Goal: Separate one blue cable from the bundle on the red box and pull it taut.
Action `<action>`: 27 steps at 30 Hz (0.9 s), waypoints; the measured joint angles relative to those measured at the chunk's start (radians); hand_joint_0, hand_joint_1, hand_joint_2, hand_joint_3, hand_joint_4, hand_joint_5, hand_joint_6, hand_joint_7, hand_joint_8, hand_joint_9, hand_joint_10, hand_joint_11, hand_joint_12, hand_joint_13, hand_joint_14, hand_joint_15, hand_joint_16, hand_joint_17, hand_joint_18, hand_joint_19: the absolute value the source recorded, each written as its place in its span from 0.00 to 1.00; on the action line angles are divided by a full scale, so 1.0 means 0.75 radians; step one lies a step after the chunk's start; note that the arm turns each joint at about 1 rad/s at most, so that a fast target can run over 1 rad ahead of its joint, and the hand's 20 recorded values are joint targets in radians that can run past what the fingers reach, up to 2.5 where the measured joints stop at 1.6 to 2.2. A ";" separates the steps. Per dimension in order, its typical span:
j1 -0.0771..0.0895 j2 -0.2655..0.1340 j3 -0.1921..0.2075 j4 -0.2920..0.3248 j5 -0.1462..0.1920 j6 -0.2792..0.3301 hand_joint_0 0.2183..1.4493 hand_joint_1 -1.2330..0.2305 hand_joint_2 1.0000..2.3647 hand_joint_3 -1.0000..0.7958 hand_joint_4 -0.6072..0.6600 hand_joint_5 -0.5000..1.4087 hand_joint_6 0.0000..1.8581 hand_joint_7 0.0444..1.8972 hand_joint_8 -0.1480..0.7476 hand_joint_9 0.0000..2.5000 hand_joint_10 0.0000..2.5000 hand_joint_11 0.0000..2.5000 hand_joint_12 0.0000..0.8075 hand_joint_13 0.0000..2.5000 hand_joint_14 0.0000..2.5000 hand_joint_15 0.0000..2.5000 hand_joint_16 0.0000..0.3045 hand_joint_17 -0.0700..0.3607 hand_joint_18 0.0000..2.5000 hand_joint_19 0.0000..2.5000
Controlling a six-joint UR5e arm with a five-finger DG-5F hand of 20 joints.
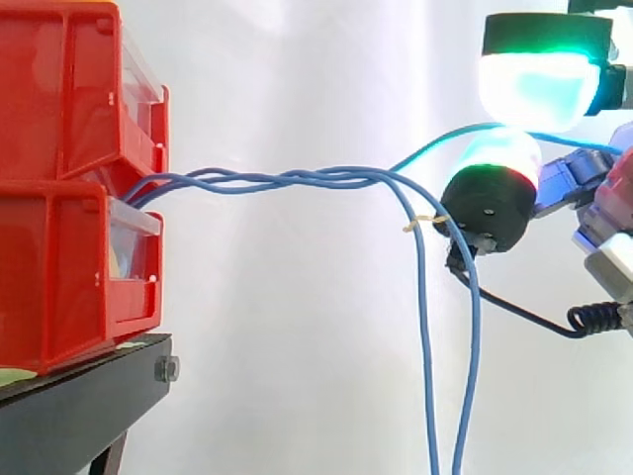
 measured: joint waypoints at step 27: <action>0.000 0.000 0.000 0.000 0.000 -0.006 0.31 0.47 0.01 0.40 0.54 0.24 0.40 0.67 0.65 0.56 0.00 0.14 0.49 0.40 0.00 0.10 0.16 0.42 0.40 0.23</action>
